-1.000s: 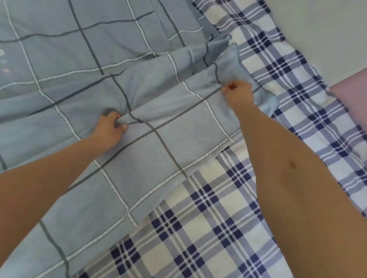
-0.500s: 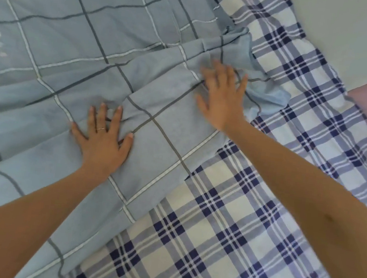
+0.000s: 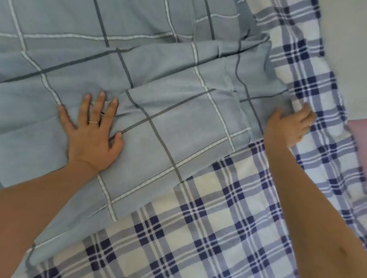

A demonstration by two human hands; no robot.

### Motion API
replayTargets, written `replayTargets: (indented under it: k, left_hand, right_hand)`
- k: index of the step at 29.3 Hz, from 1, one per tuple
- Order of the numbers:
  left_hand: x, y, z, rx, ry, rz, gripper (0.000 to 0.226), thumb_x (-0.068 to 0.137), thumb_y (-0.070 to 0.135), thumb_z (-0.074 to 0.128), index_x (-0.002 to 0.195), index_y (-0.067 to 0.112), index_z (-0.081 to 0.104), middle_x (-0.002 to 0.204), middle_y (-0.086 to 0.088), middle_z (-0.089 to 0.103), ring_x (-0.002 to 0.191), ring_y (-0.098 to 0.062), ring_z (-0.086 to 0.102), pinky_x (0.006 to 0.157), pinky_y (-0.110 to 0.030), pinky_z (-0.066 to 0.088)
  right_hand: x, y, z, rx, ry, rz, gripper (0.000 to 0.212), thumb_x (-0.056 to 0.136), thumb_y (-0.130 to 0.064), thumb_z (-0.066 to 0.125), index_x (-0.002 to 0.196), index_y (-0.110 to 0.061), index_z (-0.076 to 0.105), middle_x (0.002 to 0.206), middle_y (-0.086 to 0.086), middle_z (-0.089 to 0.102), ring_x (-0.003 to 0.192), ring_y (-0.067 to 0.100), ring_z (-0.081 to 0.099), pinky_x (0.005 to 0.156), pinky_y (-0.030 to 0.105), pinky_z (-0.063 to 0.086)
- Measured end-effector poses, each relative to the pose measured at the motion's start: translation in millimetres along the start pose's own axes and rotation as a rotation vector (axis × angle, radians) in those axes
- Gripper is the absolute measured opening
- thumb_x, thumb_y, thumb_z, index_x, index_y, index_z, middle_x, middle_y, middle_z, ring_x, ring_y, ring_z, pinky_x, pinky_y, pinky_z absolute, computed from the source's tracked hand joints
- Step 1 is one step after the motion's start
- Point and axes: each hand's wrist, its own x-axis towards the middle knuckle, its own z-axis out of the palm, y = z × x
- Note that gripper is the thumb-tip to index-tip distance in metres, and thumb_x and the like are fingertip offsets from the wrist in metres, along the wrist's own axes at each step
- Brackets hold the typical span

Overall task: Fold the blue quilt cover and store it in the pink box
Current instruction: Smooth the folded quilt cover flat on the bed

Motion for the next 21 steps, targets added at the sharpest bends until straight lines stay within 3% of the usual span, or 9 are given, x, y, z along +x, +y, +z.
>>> replayTargets:
  k: [2,4,6,8,10,13,17,19,21]
  left_hand:
    - [-0.2,-4.0,-1.2,-0.031,0.001,0.002,0.069,0.087,0.045,0.027,0.150,0.018,0.024,0.157,-0.008,0.019,0.143,-0.033,0.016,0.107,-0.057,-0.016]
    - [-1.8,0.1,-5.0,-0.039,-0.014,0.011,0.069,0.086,0.044,0.027,0.150,0.017,0.025,0.157,-0.009,0.020,0.142,-0.034,0.018,0.107,-0.056,-0.017]
    - [2.8,3.6,-11.5,-0.047,-0.006,-0.002,0.069,0.086,0.045,0.027,0.150,0.017,0.026,0.157,-0.009,0.020,0.142,-0.034,0.018,0.107,-0.053,-0.021]
    - [7.0,5.0,-12.9,-0.045,-0.002,0.010,0.068,0.087,0.044,0.028,0.150,0.017,0.026,0.157,-0.009,0.020,0.142,-0.035,0.018,0.107,-0.053,-0.021]
    - [10.1,8.6,-10.0,-0.039,0.018,0.022,0.068,0.087,0.043,0.030,0.149,0.017,0.027,0.156,-0.009,0.022,0.142,-0.034,0.019,0.108,-0.054,-0.018]
    - [9.9,11.9,-6.0,-0.042,0.027,0.036,0.069,0.086,0.042,0.033,0.150,0.018,0.026,0.156,-0.008,0.022,0.143,-0.033,0.018,0.109,-0.061,-0.009]
    - [7.1,3.7,-1.8,-0.022,-0.002,0.041,0.074,0.085,0.052,0.031,0.150,0.018,0.025,0.157,-0.009,0.021,0.143,-0.032,0.017,0.107,-0.068,0.001]
    - [6.9,1.1,0.1,-0.014,-0.001,0.042,0.077,0.083,0.057,0.031,0.150,0.018,0.024,0.157,-0.009,0.020,0.143,-0.032,0.016,0.107,-0.068,0.002]
    - [8.0,0.9,0.6,-0.008,-0.001,0.050,0.079,0.083,0.058,0.032,0.150,0.019,0.024,0.157,-0.009,0.019,0.143,-0.032,0.016,0.107,-0.068,0.001]
  right_hand:
    - [6.5,2.2,-8.8,0.084,-0.169,0.093,0.040,0.097,-0.022,0.050,0.132,-0.003,0.043,0.139,0.012,0.036,0.104,0.024,0.044,0.086,0.024,0.034]
    - [8.0,6.8,-28.7,0.155,-0.174,0.132,0.018,0.097,-0.013,0.046,0.110,-0.003,0.051,0.102,0.005,0.053,0.076,0.018,0.045,0.074,0.030,0.038]
    - [16.6,0.5,-47.4,0.214,-0.106,0.170,0.007,0.096,-0.006,0.041,0.099,-0.010,0.047,0.077,-0.003,0.046,0.061,0.012,0.040,0.069,0.033,0.039]
    - [24.3,-6.8,-52.1,0.248,-0.045,0.225,0.016,0.093,0.000,0.037,0.101,-0.012,0.046,0.082,-0.003,0.047,0.062,0.012,0.038,0.069,0.030,0.037]
    - [26.9,-18.1,-46.1,0.232,0.009,0.249,0.031,0.090,0.001,0.040,0.117,-0.013,0.047,0.117,0.003,0.048,0.079,0.018,0.045,0.075,0.028,0.036]
    - [0.6,-42.9,-26.7,0.011,0.211,-0.235,0.048,0.086,-0.013,0.049,0.133,-0.010,0.045,0.143,0.012,0.039,0.123,0.027,0.044,0.104,0.037,0.032]
    - [-97.9,-61.1,28.8,-0.059,-0.159,-1.277,0.053,0.091,-0.035,0.053,0.137,-0.010,0.048,0.142,0.013,0.047,0.134,0.028,0.036,0.113,0.046,0.019]
    - [-140.5,-62.8,59.8,-0.253,-0.301,-1.406,0.063,0.093,-0.055,0.037,0.145,-0.020,0.037,0.151,0.008,0.036,0.141,0.031,0.027,0.114,0.057,0.012]
    - [-155.2,-65.5,80.1,-0.406,-0.429,-1.287,0.070,0.090,-0.064,0.027,0.150,-0.028,0.022,0.158,0.001,0.022,0.145,0.029,0.018,0.111,0.063,0.003]
